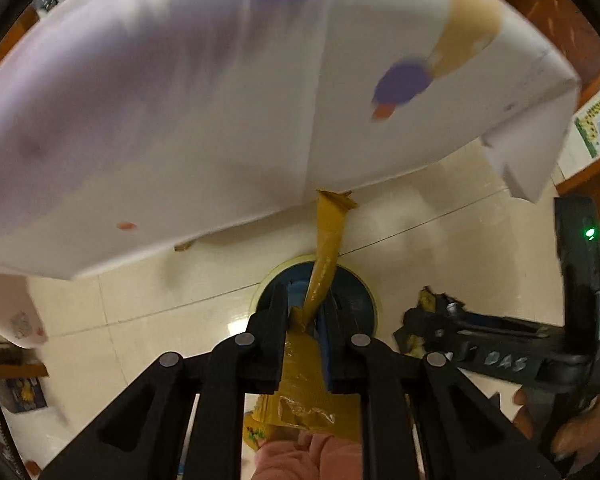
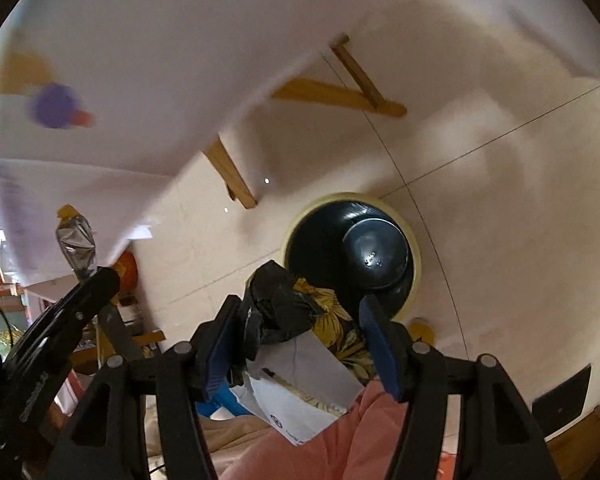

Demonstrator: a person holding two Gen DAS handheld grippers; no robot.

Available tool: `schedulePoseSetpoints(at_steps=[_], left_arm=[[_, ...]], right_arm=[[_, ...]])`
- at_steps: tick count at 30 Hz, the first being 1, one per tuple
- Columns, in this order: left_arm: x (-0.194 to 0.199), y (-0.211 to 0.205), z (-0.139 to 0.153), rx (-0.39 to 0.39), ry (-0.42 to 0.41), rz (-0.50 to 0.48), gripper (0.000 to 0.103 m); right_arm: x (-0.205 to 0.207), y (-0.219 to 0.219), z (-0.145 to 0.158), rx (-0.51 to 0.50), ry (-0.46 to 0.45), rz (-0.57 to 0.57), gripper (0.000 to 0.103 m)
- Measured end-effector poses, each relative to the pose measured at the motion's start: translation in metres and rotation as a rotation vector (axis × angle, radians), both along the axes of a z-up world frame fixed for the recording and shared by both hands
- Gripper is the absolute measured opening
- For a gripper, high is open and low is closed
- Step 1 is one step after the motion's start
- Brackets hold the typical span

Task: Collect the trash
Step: 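Open both tools over the bin to drop the wrappers inside, then move both open tools back up toward the table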

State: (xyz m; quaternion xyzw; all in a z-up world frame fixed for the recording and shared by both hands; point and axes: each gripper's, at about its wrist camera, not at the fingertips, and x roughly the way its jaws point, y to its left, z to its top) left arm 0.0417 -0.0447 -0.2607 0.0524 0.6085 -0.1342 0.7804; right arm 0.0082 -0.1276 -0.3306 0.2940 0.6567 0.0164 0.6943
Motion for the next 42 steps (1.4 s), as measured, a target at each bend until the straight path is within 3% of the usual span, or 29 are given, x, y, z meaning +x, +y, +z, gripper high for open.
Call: schedulePoseSetpoints(at_steps=[2,10,12,14,19,26,32,42], left_arm=[[0.002,0.0,-0.02,0.0,-0.001,0.019,0.016],[0.0,0.012,-0.093,0.027,0.043,0.069,0.042],[0.0,0.014,-0.101,0.035,0.055,0.071,0.05],[-0.002,0.015,-0.108,0.031,0.068,0.072,0.05],[0.0,0.016,-0.109,0.023,0.094,0.063,0.051],[-0.001,0.008,-0.105,0.025,0.073,-0.008,0.051],[-0.004,0.009,-0.083,0.016,0.048,-0.019,0.051],[-0.018,0.028,0.006,-0.013,-0.055,0.011,0.051]], right_arm=[[0.004,0.003,-0.021,-0.01,0.011,0.009,0.063],[0.016,-0.001,-0.099,-0.035,0.048,0.002,0.065],[0.015,-0.004,-0.111,-0.033,0.058,-0.015,0.067],[0.013,-0.006,-0.119,-0.031,0.072,-0.032,0.075],[0.004,-0.009,-0.122,-0.054,0.081,-0.037,0.076],[-0.002,-0.011,-0.106,-0.091,0.06,-0.033,0.076],[0.0,-0.009,-0.08,-0.111,0.041,-0.046,0.076],[-0.007,0.0,0.014,-0.154,-0.028,-0.04,0.076]])
